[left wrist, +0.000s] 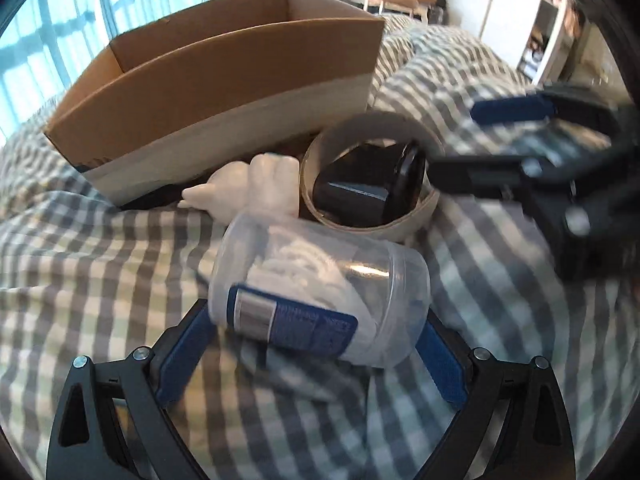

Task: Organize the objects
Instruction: 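Grasp the clear cotton-swab jar with the left tool and lift it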

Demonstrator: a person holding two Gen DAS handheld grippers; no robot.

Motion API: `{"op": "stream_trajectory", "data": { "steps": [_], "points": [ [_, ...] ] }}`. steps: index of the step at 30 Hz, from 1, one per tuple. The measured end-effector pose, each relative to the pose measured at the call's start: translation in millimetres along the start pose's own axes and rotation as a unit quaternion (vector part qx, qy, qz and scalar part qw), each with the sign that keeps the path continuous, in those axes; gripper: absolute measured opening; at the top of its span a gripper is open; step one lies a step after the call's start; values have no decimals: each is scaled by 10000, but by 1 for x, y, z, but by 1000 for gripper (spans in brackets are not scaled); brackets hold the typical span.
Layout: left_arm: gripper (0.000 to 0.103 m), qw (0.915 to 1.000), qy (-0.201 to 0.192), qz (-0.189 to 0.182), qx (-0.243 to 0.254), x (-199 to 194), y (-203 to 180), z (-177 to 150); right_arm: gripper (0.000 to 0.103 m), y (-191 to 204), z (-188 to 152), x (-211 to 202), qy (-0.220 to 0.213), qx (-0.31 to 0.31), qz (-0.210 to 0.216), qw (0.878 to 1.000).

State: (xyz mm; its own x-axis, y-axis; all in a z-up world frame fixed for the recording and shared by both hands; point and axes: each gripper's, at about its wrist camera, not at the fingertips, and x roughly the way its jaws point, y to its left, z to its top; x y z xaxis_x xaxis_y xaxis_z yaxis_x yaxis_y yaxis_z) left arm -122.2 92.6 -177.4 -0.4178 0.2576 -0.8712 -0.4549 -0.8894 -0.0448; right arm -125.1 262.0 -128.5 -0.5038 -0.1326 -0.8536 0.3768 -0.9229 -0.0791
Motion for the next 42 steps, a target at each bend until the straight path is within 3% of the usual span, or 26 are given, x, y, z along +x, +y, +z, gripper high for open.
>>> {"op": "stream_trajectory", "data": {
  "steps": [4,9,14,17,21,32,42],
  "points": [
    [95,9999,-139,-34,-39,-9,1,-2,76,0,0,0,1,0,-55,10000],
    [95,9982,-489,122,-327,-50,18,-3,76,3,0,-1,-28,-68,-181,9998],
    [94,9929,-683,836,-501,-69,50,6,76,14,5,4,24,-290,-163,9994],
    [94,9904,-669,1003,-680,-68,70,11,76,27,9,12,128,-523,-218,9983],
    [94,9902,-649,985,-745,-61,78,6,86,43,14,28,384,-858,-327,9950],
    [94,9916,-562,755,-888,-52,86,2,88,53,27,68,846,-963,-506,9905],
    [94,9907,-512,842,-934,-56,83,0,84,64,24,57,543,-1167,-920,9874]
  ]
}}
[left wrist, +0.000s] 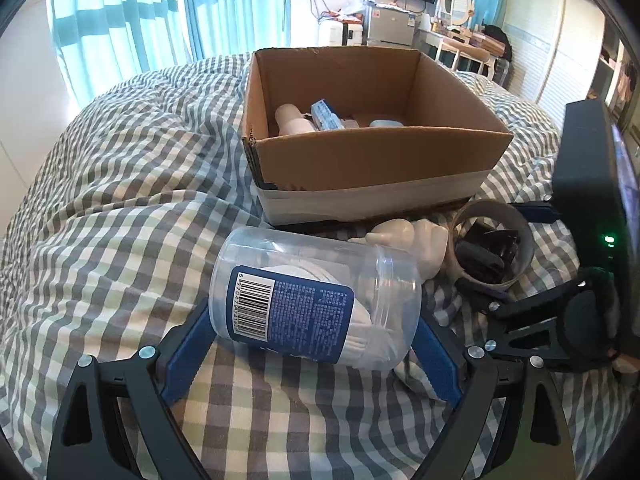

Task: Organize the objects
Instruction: 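Grasp the clear cotton-swab jar with the left tool and lift it, then carry the cotton-swab jar into the box and open the left tool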

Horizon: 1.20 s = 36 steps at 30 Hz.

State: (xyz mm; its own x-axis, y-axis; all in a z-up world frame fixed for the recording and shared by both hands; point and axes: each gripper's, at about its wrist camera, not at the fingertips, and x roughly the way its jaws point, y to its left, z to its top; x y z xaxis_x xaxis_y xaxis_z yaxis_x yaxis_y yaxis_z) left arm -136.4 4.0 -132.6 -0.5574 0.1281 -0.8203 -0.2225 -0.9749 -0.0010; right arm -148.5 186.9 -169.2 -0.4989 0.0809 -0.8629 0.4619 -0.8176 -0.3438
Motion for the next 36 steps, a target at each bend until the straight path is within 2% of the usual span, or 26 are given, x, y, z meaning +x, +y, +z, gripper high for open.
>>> {"op": "stream_trajectory", "data": {
  "steps": [8,15,23,25,27,31,36],
  "points": [
    [94,9999,-129,38,35,-25,-6,-5,83,-9,-2,-50,-644,320,63,9974],
    [94,9985,-542,55,-26,-63,-7,-4,83,-8,2,-104,-1190,376,-53,9922],
    [94,9953,-958,66,-131,-97,-7,1,83,-11,-14,-158,-1703,599,-249,9832],
    [94,9940,-1049,121,-298,-102,-4,3,83,-18,-14,-163,-1686,701,-139,9831],
    [94,9902,-1191,384,-619,-106,-3,9,83,-28,-14,-167,-1724,870,23,9812],
    [94,9879,-1350,303,-702,-108,-7,21,83,-44,-10,-174,-1770,1053,-115,9785],
    [94,9853,-1491,359,-752,-100,-4,42,83,-66,3,-179,-1909,1356,-23,9722]
  ]
}}
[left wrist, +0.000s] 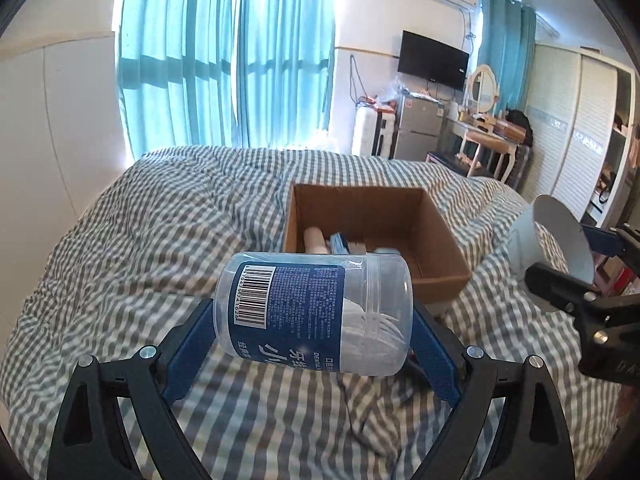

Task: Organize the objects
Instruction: 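Carry the cotton-swab jar into the box and open the left tool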

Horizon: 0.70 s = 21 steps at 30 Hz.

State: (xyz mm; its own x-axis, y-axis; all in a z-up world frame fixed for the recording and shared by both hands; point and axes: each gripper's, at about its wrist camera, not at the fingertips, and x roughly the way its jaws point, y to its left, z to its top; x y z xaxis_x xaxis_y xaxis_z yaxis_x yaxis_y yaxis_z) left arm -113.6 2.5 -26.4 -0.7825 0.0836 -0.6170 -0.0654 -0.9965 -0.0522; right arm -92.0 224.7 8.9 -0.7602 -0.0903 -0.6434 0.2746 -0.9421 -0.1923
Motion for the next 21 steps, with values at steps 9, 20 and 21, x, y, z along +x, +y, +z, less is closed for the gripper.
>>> {"op": "stream_trajectory", "data": {
  "steps": [9,20,21],
  "points": [
    [94,9995,-208,170,-177,30,10,41,83,-17,39,32,-198,210,-103,9995],
    [94,9995,-86,295,-91,83,2,67,83,-28,94,101,-323,526,34,9981],
    [94,9996,-81,263,-24,88,-1,67,83,-28,99,108,-289,505,77,9983]
  ]
}}
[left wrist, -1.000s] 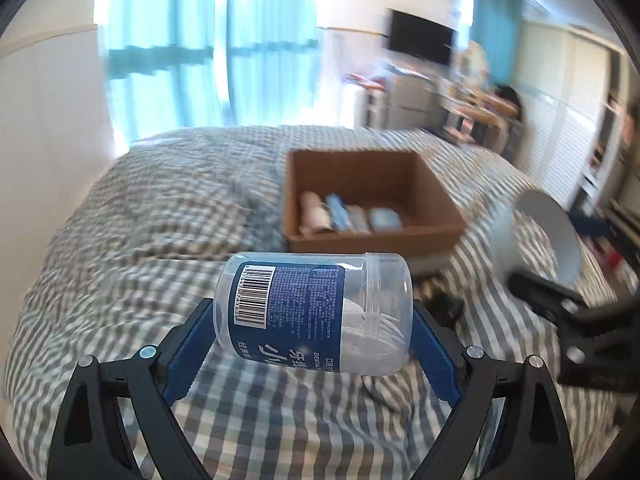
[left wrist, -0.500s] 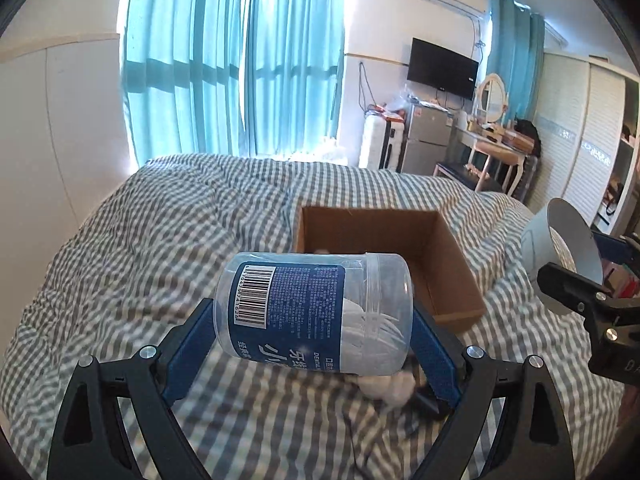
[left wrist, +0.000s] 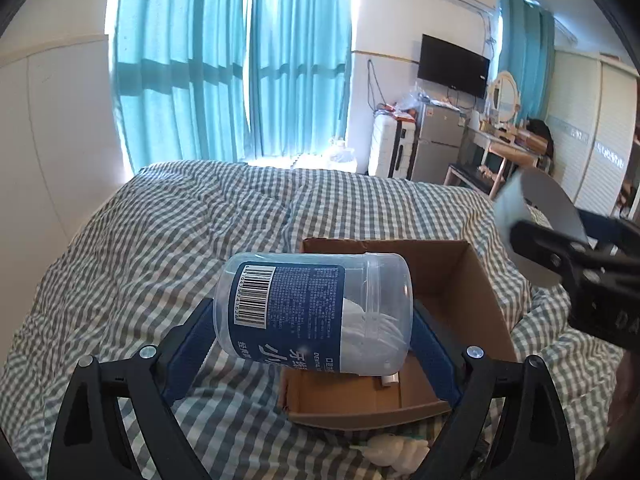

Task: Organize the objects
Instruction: 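Carry the cotton-swab jar into the box and open the left tool, then grasp the black round container with the right tool while the left tool approaches the white bunny figurine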

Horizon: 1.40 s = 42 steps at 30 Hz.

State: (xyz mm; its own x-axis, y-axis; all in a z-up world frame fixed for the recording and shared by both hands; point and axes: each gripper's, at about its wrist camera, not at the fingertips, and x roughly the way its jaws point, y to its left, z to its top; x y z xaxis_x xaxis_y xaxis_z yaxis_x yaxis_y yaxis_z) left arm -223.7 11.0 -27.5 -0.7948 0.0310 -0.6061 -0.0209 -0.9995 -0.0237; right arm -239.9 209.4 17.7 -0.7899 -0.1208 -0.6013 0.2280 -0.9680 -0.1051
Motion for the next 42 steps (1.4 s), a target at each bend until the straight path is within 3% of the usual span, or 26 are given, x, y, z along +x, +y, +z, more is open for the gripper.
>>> {"op": "stream_trajectory", "data": {
  "steps": [5,11,14,21,24,26,33,38,42],
  "points": [
    [94,9993,97,-294,214,23,-17,-6,83,11,7,39,217,-212,131,9995],
    [94,9974,284,-614,232,51,-20,-16,83,9,-9,70,368,-287,114,9988],
    [94,9954,381,-858,212,63,-18,-21,83,3,-20,78,493,-221,195,9983],
    [94,9947,596,-807,237,81,-20,-30,84,4,-33,85,444,-176,439,9979],
    [97,9909,640,-1170,155,77,-16,-30,85,4,-33,84,382,-167,452,9981],
    [97,9875,757,-1382,3,76,-12,-31,92,-2,-34,79,317,-29,425,9986],
    [98,9911,637,-1169,-18,49,-10,-26,92,-29,-34,32,44,442,334,9985],
    [98,9953,182,-884,362,4,-12,-18,92,-36,-38,-8,1,378,81,9993],
    [98,9956,97,-657,654,-24,-12,-21,92,-32,-49,-39,-30,202,-26,9998]
  ]
}}
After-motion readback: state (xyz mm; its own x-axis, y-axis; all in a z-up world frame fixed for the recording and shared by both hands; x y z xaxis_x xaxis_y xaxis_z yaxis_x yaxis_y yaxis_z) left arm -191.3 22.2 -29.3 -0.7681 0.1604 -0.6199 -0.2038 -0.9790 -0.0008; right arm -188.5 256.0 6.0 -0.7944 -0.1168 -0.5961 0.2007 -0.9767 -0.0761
